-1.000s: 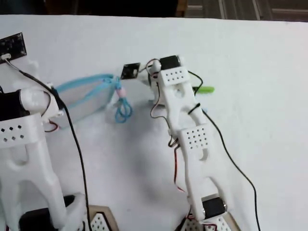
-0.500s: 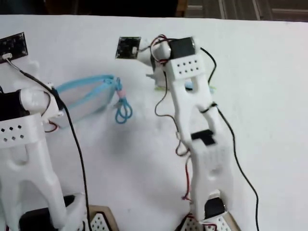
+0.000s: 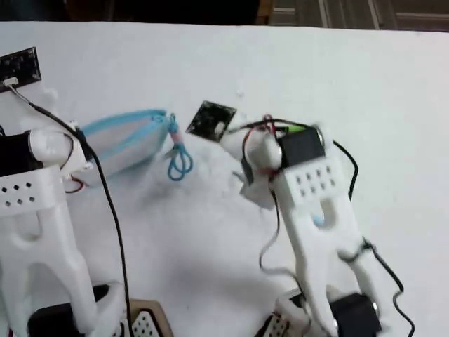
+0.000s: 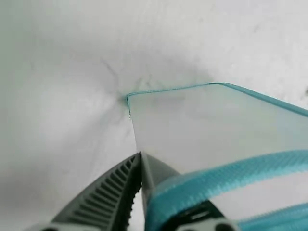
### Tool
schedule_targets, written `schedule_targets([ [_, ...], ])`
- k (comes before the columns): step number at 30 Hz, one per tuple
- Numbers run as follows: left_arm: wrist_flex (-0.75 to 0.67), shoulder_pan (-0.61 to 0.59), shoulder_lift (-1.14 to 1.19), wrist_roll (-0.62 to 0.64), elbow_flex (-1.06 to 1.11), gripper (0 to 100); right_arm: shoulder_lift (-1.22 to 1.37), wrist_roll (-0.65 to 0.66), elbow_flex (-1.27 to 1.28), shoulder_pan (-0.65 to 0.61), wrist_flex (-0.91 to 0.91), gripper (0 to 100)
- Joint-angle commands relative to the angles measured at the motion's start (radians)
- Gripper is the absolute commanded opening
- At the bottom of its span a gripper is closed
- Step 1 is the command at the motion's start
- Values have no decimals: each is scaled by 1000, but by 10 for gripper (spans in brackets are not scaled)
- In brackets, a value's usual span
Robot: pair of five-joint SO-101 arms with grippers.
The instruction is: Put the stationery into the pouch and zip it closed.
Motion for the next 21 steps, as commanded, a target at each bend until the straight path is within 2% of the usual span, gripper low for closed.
schedule_targets([
  [1, -18, 12, -5, -6, -8, 21, -104, -204, 0, -117, -111, 18],
  [6, -17, 12, -5, -6, -8, 21, -200, -721, 6, -254, -510, 18],
  [8, -15, 12, -5, -6, -8, 21, -240, -861, 5, -266, -682, 18],
  [10, -15, 12, -5, -6, -8, 21, -277, -911, 3, -259, -868, 18],
  [15, -15, 12, -5, -6, -8, 21, -321, -936, 5, -246, -1271, 17],
  [18, -18, 12, -5, -6, -8, 21, -286, -933, 23, -246, -1406, 17],
  [21, -20, 12, -5, -6, -8, 21, -236, -931, 78, -263, -1461, 17],
])
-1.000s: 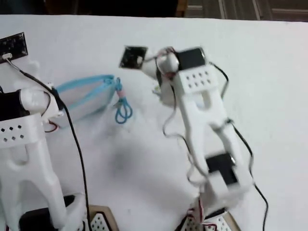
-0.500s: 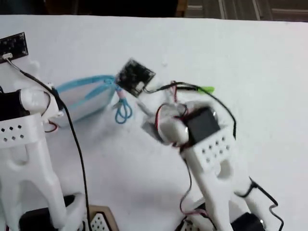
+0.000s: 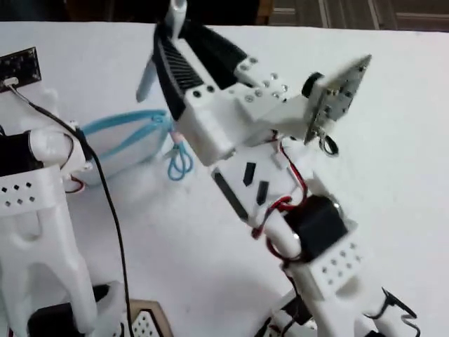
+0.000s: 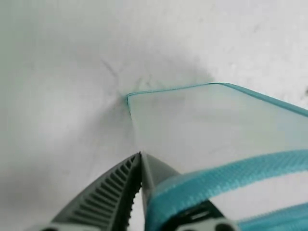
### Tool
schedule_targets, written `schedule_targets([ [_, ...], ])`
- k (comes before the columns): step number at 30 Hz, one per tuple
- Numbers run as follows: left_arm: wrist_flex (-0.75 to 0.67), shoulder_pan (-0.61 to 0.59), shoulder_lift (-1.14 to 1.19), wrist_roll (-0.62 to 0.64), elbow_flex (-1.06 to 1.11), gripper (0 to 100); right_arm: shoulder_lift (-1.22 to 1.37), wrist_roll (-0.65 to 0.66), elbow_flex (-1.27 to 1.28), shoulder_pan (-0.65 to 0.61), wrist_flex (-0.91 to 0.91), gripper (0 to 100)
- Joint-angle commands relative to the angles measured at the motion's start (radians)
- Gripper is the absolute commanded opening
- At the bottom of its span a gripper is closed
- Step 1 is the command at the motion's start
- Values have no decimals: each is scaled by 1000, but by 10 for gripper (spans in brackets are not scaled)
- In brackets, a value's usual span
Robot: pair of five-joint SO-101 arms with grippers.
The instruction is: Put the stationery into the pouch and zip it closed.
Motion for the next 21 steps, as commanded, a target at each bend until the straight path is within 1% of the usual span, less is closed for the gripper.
schedule_targets([
  [1, -20, 12, -5, -6, -8, 21, 41, -8, 48, -28, -85, 17],
  [5, -18, 12, -5, -6, -8, 21, 53, 3, 176, -71, -142, 17],
  [10, -18, 12, -5, -6, -8, 21, 51, 120, 334, -79, -255, 17],
  [15, -18, 12, -5, -6, -8, 21, 62, 172, 479, -81, -381, 17],
  [19, -18, 12, -5, -6, -8, 21, 62, 258, 548, -81, -414, 17],
  [21, -18, 12, -5, -6, -8, 21, 62, 275, 552, -81, -406, 17],
])
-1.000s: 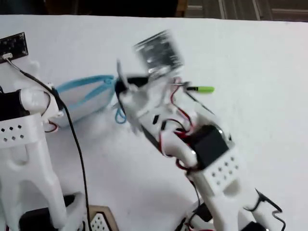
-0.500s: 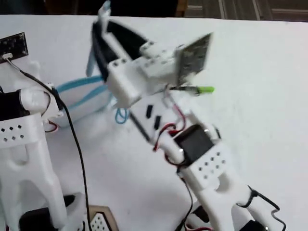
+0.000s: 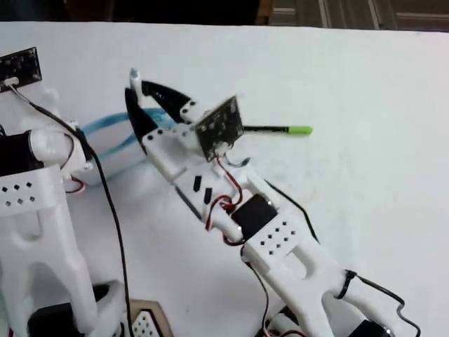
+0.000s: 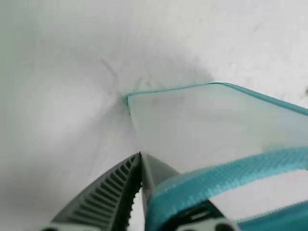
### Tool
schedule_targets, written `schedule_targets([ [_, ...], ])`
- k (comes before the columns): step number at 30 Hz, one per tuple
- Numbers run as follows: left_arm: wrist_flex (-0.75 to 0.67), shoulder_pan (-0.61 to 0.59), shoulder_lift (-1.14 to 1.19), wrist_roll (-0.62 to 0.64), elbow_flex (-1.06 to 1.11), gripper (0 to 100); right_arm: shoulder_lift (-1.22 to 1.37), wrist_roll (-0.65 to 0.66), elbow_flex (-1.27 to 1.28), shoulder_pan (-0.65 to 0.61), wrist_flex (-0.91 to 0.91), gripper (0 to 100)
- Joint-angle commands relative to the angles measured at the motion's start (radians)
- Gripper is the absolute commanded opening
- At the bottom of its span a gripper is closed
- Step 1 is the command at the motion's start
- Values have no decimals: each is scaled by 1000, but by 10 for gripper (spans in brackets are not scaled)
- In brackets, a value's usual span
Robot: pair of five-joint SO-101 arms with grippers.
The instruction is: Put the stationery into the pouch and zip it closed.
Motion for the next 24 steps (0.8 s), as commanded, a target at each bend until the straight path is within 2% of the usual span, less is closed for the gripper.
schedule_targets([
  [1, -18, 12, -5, -6, -8, 21, 2, 38, 0, -2, -2, 17],
  [5, -15, 12, -5, -6, -8, 21, 2, 44, -29, -31, 130, 36],
  [10, -14, 12, -5, -6, -8, 21, 2, 38, -87, -67, 214, 245],
  [12, -14, 12, -5, -6, -6, 21, 2, 38, -133, -59, 220, 284],
  [19, -14, 12, -5, -6, -6, 21, 2, 15, -319, 58, 360, 258],
  [24, -14, 12, -5, -6, -6, 21, 39, -61, -442, 263, 406, 259],
])
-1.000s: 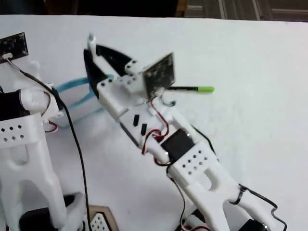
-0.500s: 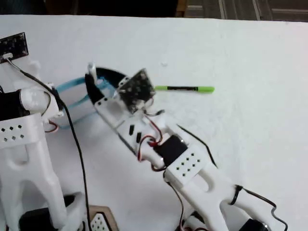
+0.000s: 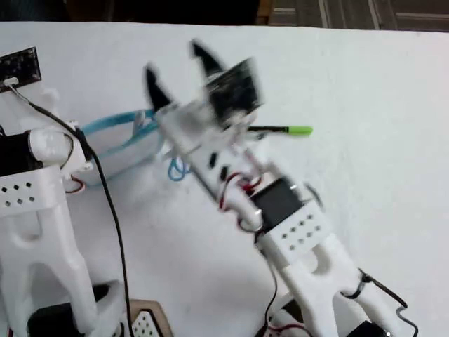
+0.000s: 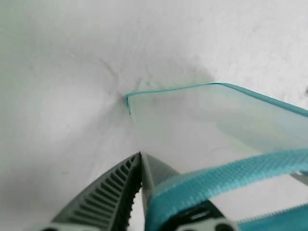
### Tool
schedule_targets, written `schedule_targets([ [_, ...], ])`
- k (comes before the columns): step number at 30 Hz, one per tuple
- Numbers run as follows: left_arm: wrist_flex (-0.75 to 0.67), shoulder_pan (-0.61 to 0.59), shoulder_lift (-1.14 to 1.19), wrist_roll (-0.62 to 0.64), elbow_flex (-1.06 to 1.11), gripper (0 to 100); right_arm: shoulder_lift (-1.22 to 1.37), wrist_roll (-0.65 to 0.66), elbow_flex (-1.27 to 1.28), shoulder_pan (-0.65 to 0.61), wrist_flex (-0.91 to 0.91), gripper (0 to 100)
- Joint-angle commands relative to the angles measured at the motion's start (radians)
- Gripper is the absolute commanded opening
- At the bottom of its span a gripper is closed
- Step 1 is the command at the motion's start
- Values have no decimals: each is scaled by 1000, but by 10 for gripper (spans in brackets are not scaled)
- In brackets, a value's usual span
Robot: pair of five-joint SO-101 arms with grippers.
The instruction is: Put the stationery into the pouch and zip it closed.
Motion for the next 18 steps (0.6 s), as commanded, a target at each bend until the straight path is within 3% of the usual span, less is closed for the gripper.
schedule_targets([
  [1, -14, 12, -5, -6, -6, 21, 47, -49, -121, 173, 28, 259],
  [5, -14, 12, -5, -6, -6, 22, 220, -84, -259, 363, 162, 259],
  [10, -15, 12, -5, -6, -6, 22, 521, -97, -505, 432, 533, 259],
  [18, -15, 12, -5, -6, -6, 22, 929, -470, -896, 418, 943, 259],
])
